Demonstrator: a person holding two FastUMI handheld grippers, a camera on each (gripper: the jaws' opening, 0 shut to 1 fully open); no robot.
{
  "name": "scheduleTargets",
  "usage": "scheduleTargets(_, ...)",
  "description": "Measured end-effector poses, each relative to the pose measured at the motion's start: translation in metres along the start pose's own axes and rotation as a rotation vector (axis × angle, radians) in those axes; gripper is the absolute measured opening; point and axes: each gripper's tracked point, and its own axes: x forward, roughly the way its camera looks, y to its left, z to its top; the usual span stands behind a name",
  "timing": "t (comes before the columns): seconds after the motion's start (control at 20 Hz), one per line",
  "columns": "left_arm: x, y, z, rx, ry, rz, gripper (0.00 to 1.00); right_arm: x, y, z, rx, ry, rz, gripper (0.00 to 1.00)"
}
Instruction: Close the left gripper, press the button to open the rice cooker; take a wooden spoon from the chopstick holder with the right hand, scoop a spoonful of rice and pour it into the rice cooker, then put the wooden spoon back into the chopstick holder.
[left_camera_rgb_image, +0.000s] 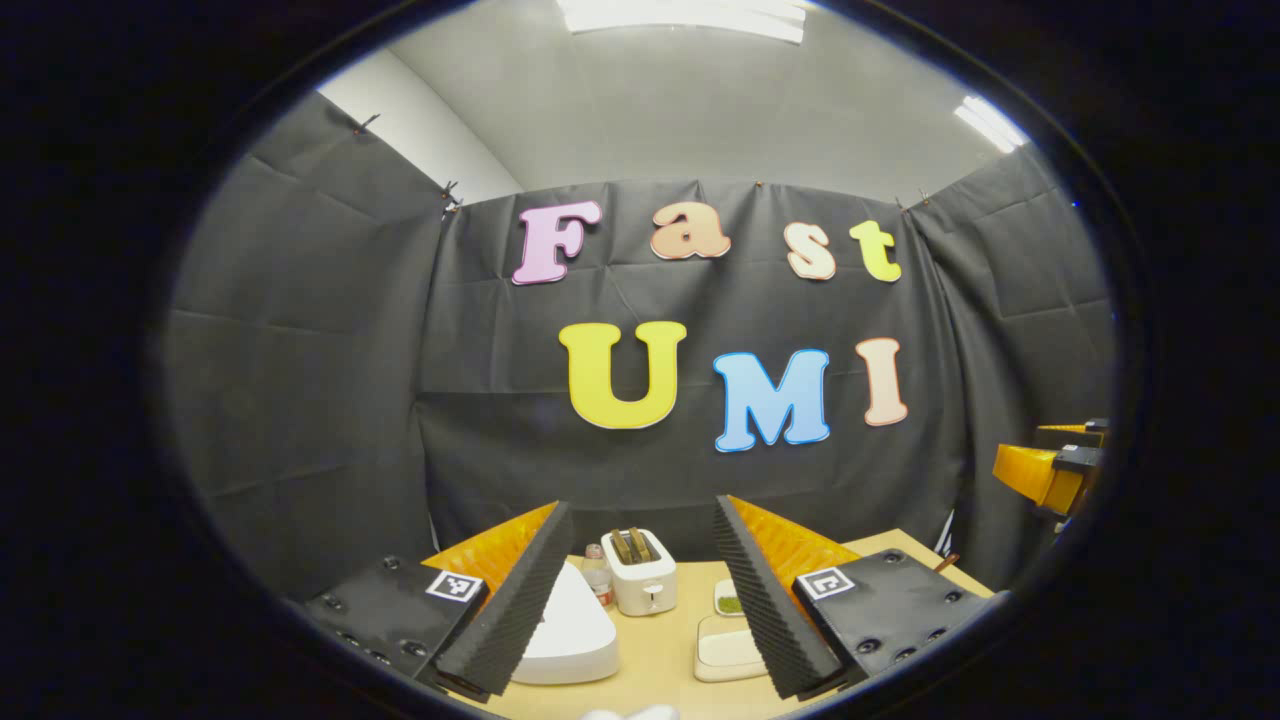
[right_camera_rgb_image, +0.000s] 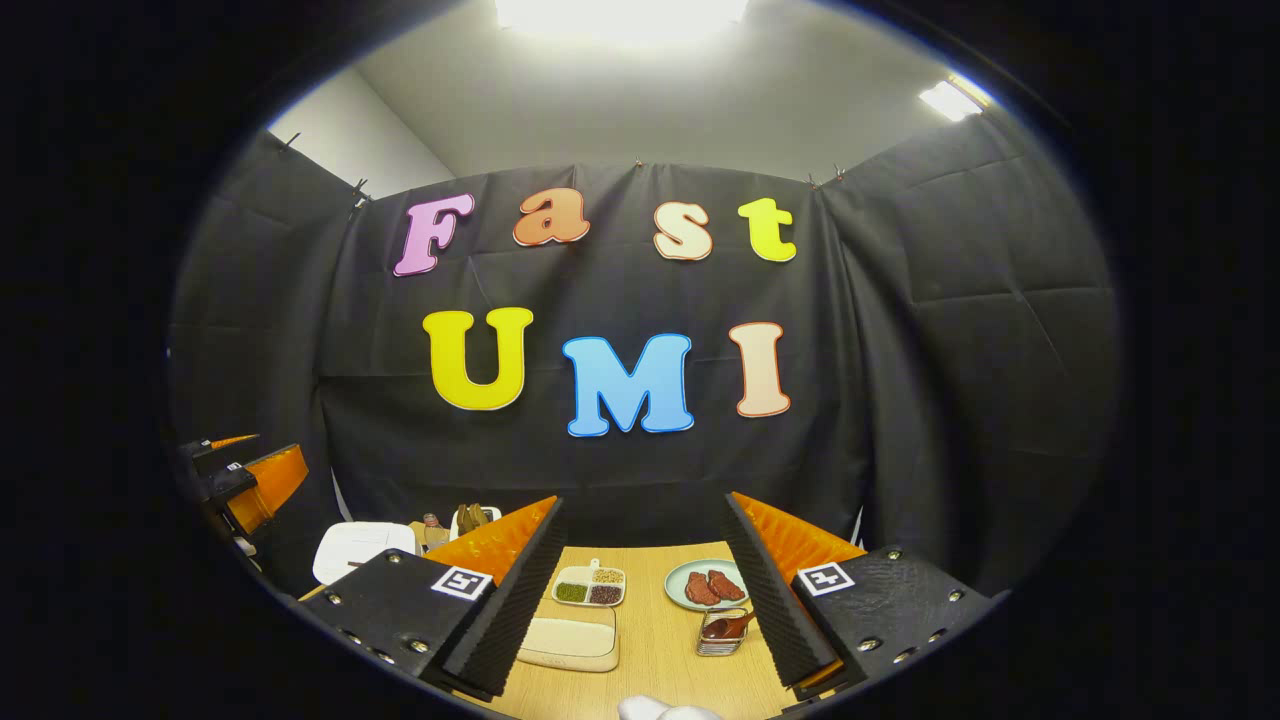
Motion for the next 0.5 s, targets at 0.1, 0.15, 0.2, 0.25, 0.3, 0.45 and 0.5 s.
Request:
scheduleTargets(0.1, -0.0005, -0.0001, -0.0008, 0.0, 0.001, -0.001, 0.98, -0.0002, -0.0015, 0.0002, -0.001, -0.003, -0.004, 0.95)
scheduleTargets(0.15, 0.0001, 0.0, -0.001, -0.001, 0.002, 0.0, 0.98, -0.0007, -0.0014, -0.0005, 0.0, -0.002, -0.005, 0.95)
scheduleTargets(0.2, 0.0003, -0.0004, -0.0001, 0.0, -0.001, -0.002, 0.98, -0.0008, -0.0011, -0.0002, 0.001, -0.002, -0.005, 0.95)
scheduleTargets(0.25, 0.0007, 0.0004, 0.0003, 0.001, 0.001, 0.0, 0.98, -0.0007, -0.0021, -0.0011, 0.0, -0.001, -0.008, 0.95)
scheduleTargets(0.3, 0.0016, 0.0001, 0.0002, 0.002, -0.001, -0.001, 0.98, -0.0007, -0.002, -0.0017, -0.001, 0.001, -0.007, 0.95)
scheduleTargets(0.45, 0.0026, 0.0006, -0.0022, -0.001, 0.003, -0.001, 0.98, 0.0001, -0.0012, -0.0023, -0.002, 0.003, -0.008, 0.95)
scheduleTargets(0.5, 0.0031, 0.0007, -0.0032, -0.004, 0.005, -0.001, 0.98, 0.0011, -0.0007, -0.0031, -0.002, 0.004, -0.008, 0.95)
